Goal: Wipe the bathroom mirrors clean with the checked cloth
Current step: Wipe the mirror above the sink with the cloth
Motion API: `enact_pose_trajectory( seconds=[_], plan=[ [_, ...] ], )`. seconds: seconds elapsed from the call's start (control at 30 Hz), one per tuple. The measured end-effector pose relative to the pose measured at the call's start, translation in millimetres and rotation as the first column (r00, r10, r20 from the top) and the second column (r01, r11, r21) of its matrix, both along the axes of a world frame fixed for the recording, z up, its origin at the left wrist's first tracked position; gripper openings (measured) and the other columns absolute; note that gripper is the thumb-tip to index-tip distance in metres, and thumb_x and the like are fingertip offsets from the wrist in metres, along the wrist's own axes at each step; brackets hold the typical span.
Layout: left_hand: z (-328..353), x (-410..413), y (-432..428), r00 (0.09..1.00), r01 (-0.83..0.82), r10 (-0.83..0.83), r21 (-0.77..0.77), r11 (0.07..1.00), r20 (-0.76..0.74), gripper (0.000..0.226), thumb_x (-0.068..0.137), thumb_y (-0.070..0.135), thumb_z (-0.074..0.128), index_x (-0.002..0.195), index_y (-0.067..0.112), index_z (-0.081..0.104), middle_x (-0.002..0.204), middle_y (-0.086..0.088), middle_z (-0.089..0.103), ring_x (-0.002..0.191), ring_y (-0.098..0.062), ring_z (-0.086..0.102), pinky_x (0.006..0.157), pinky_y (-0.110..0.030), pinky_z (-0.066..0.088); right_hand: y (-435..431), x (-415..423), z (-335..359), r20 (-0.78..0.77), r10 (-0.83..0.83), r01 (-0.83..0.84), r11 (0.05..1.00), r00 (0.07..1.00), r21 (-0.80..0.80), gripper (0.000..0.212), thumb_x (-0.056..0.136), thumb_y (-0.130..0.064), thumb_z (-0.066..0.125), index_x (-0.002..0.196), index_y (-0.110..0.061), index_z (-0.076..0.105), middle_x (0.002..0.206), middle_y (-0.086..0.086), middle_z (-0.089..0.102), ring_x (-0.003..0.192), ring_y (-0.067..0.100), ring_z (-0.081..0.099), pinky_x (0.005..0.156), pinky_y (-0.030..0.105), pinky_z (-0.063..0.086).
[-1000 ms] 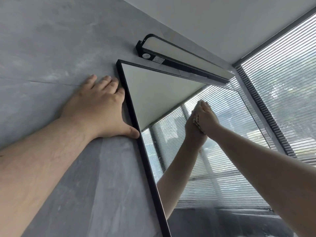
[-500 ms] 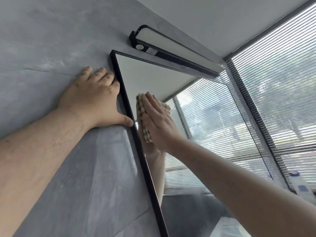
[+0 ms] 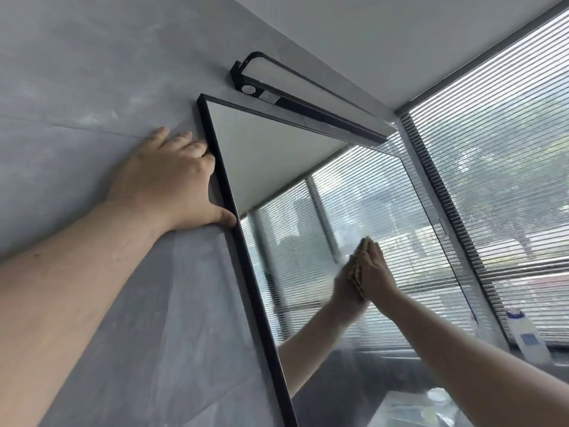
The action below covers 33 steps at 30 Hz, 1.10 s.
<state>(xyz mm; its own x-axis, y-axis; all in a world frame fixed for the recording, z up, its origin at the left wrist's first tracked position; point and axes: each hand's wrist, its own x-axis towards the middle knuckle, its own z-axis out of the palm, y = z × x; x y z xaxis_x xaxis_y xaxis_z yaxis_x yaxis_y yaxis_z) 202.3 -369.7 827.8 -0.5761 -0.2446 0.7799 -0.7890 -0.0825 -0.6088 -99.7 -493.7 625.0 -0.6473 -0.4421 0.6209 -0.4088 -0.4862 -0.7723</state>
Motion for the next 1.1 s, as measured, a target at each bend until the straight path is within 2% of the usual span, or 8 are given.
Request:
enact_pose_trajectory(
  seconds=[0.17,0.27,0.37,0.5,0.6,0.73,0.9,1.1],
  plan=[
    [1,2,-2,1.0,0.025,-0.025,-0.006,1.0,0.007,0.125,0.05,0.097,0.031,0.139,0.012,0.051,0.152,-0.006,0.044,0.147,-0.027,0.029,0.122,-0.047,0.015,-2,15,5,0.101,0.015,-0.01,0.999,0.995,-0.045,0.054,0.102,-0.027,0.039,0.152,-0.008,0.036,0.162,0.006,0.027,0.151,0.016,0.017,0.125,0.034,0.008],
    [1,3,-4,0.999,0.039,-0.039,-0.004,0.999,0.0,0.124,0.051,0.097,0.035,0.139,0.012,0.051,0.153,-0.006,0.044,0.147,-0.027,0.03,0.122,-0.047,0.015,5,35,17,-0.023,-0.066,0.063,0.99,0.998,-0.13,0.047,0.106,-0.015,0.038,0.152,-0.006,0.034,0.162,0.006,0.025,0.151,0.016,0.016,0.125,0.037,0.008],
    [2,2,-5,0.999,0.046,-0.046,0.001,0.999,0.003,0.121,0.053,0.098,0.038,0.138,0.013,0.053,0.152,-0.006,0.045,0.146,-0.026,0.031,0.122,-0.046,0.015,22,55,32,-0.247,-0.027,-0.011,0.989,0.969,-0.151,0.058,0.099,-0.028,0.032,0.154,-0.01,0.03,0.162,0.005,0.026,0.151,0.018,0.017,0.123,0.045,0.014],
    [1,3,-5,0.999,0.05,-0.05,0.002,0.999,-0.004,0.119,0.055,0.096,0.042,0.141,0.014,0.051,0.154,-0.006,0.043,0.147,-0.025,0.029,0.123,-0.046,0.013,56,95,49,-0.428,-0.057,-0.015,0.986,0.902,-0.164,0.085,0.074,-0.03,0.033,0.157,-0.026,0.021,0.163,-0.01,0.013,0.147,-0.002,0.002,0.123,0.028,-0.001],
    [-1,2,-1,0.999,0.046,-0.046,0.008,0.999,-0.005,0.12,0.055,0.096,0.039,0.141,0.014,0.05,0.154,-0.006,0.043,0.147,-0.025,0.029,0.123,-0.046,0.013,74,110,47,-0.515,0.023,-0.114,0.983,0.857,-0.145,0.089,0.07,-0.025,0.032,0.157,-0.028,0.018,0.161,-0.017,0.007,0.137,-0.014,-0.005,0.106,0.003,-0.016],
    [-3,2,2,0.999,0.033,-0.033,0.021,0.999,-0.007,0.116,0.059,0.094,0.042,0.141,0.013,0.051,0.154,-0.007,0.042,0.147,-0.026,0.029,0.122,-0.047,0.013,91,116,22,-0.643,0.016,-0.11,0.988,0.766,-0.107,0.086,0.073,-0.02,0.032,0.156,-0.029,0.012,0.161,-0.015,0.0,0.134,-0.023,-0.019,0.103,0.001,-0.02],
    [-14,3,2,0.999,0.034,-0.034,0.018,0.999,-0.003,0.101,0.07,0.088,0.046,0.142,0.016,0.051,0.156,-0.006,0.039,0.148,-0.025,0.028,0.122,-0.05,0.011,91,114,-50,-0.828,-0.005,-0.127,0.988,0.561,-0.093,0.082,0.08,-0.025,0.029,0.157,-0.02,0.002,0.166,-0.003,-0.005,0.153,0.013,-0.006,0.125,0.035,-0.002],
    [-16,2,3,0.999,0.049,-0.049,0.022,0.999,-0.008,0.101,0.07,0.088,0.049,0.141,0.016,0.05,0.156,-0.006,0.039,0.149,-0.024,0.026,0.122,-0.049,0.011,85,117,-30,-0.874,-0.086,-0.145,0.974,0.479,-0.175,0.08,0.081,-0.025,0.032,0.157,-0.006,0.013,0.166,0.008,0.006,0.154,0.024,0.004,0.125,0.034,0.001]
  ],
)
